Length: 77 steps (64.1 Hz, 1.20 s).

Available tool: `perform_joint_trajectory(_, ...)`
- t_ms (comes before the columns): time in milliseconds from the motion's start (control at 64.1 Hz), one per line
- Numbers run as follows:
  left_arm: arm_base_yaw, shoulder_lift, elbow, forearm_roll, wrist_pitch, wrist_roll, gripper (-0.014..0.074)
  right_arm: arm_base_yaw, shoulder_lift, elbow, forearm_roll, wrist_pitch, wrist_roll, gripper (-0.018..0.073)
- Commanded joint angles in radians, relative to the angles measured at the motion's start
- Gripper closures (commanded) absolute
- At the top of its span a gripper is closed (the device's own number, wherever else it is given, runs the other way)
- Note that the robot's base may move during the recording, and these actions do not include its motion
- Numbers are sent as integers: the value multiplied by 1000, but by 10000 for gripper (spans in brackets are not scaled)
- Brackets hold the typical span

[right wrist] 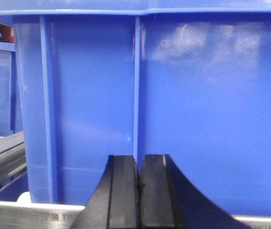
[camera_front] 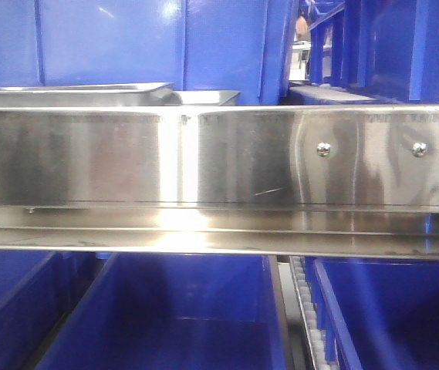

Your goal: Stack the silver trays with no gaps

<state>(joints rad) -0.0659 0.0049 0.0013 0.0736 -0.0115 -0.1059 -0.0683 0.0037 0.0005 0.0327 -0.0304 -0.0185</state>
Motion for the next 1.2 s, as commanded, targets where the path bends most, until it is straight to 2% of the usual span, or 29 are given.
perform_joint_trajectory(0, -10, -5, -1, -11, -16, 0, 602, -5, -4, -1, -6, -29, -11, 643)
perform_joint_trajectory(1185, -10, -5, -1, -11, -32, 0, 602, -5, -4, -1, -6, -29, -11, 643)
